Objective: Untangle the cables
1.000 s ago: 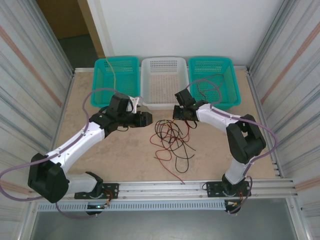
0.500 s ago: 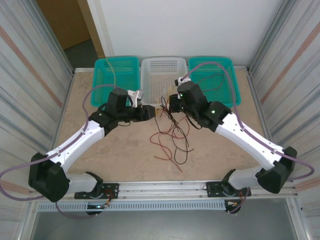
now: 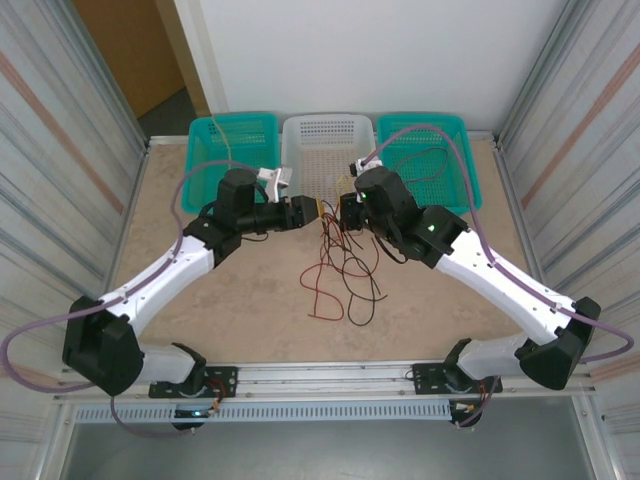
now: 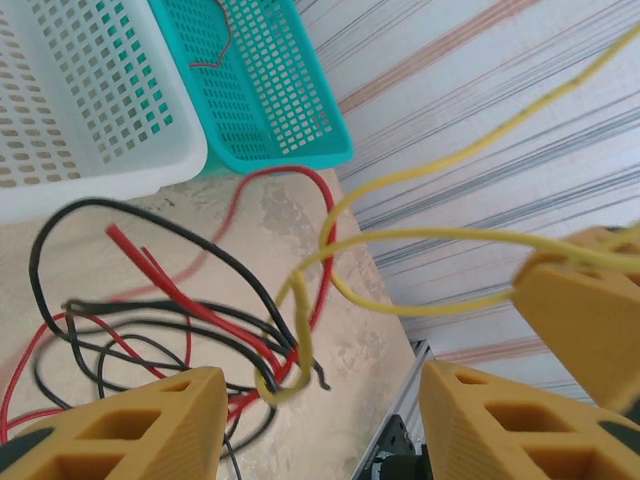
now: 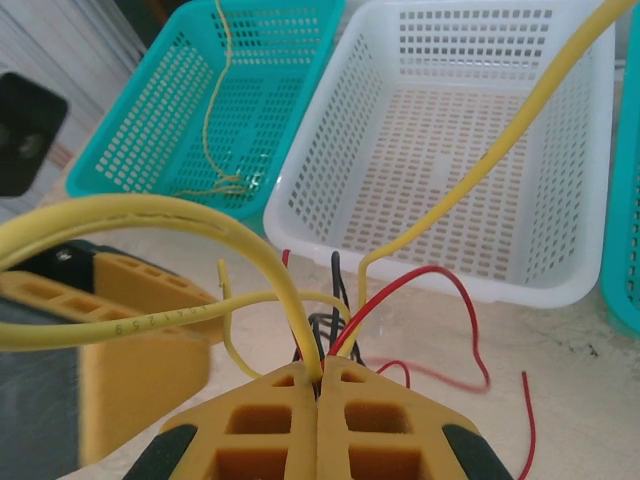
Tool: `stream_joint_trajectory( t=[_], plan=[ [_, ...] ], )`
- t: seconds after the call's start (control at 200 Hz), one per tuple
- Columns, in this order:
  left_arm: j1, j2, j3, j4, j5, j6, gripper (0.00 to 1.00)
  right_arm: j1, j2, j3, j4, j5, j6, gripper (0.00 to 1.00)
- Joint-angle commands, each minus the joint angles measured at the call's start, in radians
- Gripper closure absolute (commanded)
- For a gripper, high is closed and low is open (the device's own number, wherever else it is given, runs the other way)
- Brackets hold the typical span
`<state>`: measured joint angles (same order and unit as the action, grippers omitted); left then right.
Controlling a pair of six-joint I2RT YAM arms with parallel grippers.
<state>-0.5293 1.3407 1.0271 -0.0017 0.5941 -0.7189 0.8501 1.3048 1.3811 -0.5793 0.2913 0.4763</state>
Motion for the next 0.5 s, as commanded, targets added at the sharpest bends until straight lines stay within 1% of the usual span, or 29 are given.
stream_joint_trajectory(
  t=[0.0, 0.05, 0.12, 0.17, 0.23, 0.306, 0.401, 0.496],
  plan=[
    [0.011, 0.040, 0.034, 0.010, -0.001, 0.012, 0.50, 0.013, -0.007, 0.032, 0.009, 0.003, -0.017, 1.00],
    [0.014, 0.050, 0.030, 0.040, -0.002, -0.001, 0.55, 0.012, -0.011, 0.026, 0.009, -0.001, -0.015, 1.00],
    [0.018, 0.059, 0.020, 0.088, -0.002, -0.029, 0.69, 0.012, -0.020, 0.017, 0.010, 0.002, -0.008, 1.00],
    [0.022, 0.061, 0.009, 0.131, -0.006, -0.050, 0.81, 0.009, -0.027, 0.007, 0.012, 0.002, -0.002, 1.00],
    [0.026, 0.062, -0.003, 0.170, -0.015, -0.072, 1.00, -0.008, -0.039, -0.005, 0.008, 0.003, 0.021, 1.00],
    [0.033, 0.042, -0.044, 0.239, -0.039, -0.105, 1.00, -0.064, -0.070, -0.034, -0.003, -0.010, 0.079, 1.00],
    [0.053, -0.027, -0.151, 0.386, -0.103, -0.176, 1.00, -0.192, -0.134, -0.105, -0.006, -0.075, 0.177, 1.00],
    [0.092, -0.096, -0.271, 0.527, -0.185, -0.286, 1.00, -0.324, -0.198, -0.174, -0.015, -0.156, 0.253, 1.00]
  ],
)
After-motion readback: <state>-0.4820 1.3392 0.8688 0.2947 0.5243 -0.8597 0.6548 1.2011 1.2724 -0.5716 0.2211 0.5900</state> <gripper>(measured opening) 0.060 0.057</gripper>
